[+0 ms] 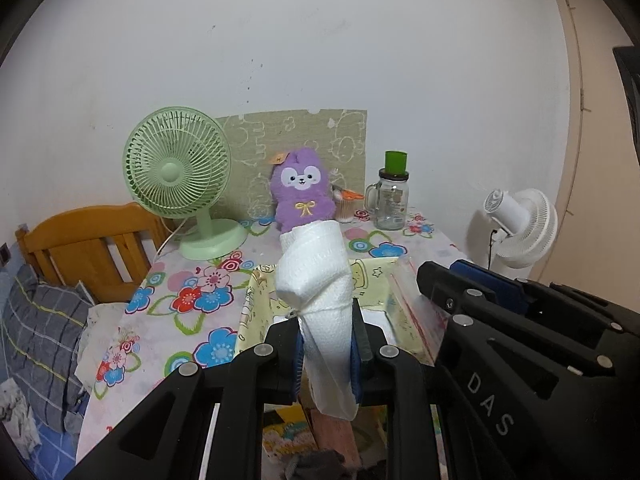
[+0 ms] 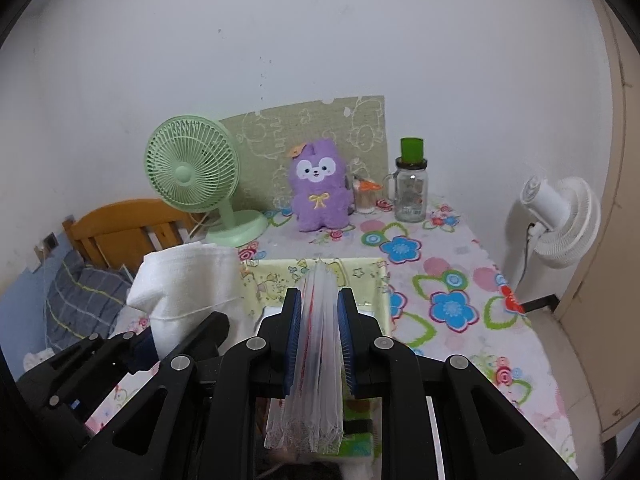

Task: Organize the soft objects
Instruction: 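Lift both held items and carry them over the yellow basket, then lower both items into the basket and open both tools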

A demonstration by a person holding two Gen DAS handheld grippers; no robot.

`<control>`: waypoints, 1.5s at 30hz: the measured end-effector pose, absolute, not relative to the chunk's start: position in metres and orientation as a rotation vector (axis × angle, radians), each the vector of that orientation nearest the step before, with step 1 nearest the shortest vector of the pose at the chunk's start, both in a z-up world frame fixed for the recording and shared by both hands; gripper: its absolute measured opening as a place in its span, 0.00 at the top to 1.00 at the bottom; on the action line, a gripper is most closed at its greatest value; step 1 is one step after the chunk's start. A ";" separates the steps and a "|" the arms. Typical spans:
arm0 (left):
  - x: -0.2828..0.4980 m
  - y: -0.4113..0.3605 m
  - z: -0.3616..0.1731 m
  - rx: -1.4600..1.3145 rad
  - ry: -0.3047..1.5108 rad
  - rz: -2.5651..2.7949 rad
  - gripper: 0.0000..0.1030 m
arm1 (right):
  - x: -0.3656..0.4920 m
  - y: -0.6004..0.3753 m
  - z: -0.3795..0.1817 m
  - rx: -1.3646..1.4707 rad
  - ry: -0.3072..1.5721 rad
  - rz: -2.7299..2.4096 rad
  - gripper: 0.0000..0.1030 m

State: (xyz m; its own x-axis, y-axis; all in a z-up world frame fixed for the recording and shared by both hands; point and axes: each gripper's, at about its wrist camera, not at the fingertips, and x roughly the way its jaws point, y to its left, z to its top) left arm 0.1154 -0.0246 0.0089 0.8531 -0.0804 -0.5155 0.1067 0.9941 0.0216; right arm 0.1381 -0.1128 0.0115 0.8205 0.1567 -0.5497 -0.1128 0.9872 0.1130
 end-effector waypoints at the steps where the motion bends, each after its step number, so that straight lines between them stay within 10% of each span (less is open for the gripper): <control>1: 0.118 -0.023 0.008 0.052 0.542 -0.096 0.84 | 0.143 -0.112 0.010 0.075 0.595 0.143 0.79; 31: 0.222 -0.013 -0.062 0.038 0.742 -0.083 0.83 | 0.253 -0.116 -0.057 0.084 0.753 0.082 0.79; 37: 0.231 -0.010 -0.071 0.029 0.768 -0.062 0.64 | 0.265 -0.117 -0.068 0.086 0.781 0.060 0.79; 40: 0.234 -0.011 -0.073 0.028 0.777 -0.063 0.49 | 0.268 -0.117 -0.073 0.078 0.804 0.044 0.71; 45: 0.232 -0.015 -0.072 0.040 0.780 -0.073 0.22 | 0.265 -0.117 -0.070 0.104 0.799 0.083 0.27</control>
State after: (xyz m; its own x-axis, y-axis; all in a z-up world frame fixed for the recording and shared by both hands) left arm 0.2324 -0.0147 -0.0719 0.7082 -0.0511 -0.7042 0.0810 0.9967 0.0091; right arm 0.2647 -0.1172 -0.0702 0.6946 0.1135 -0.7104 -0.0347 0.9916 0.1245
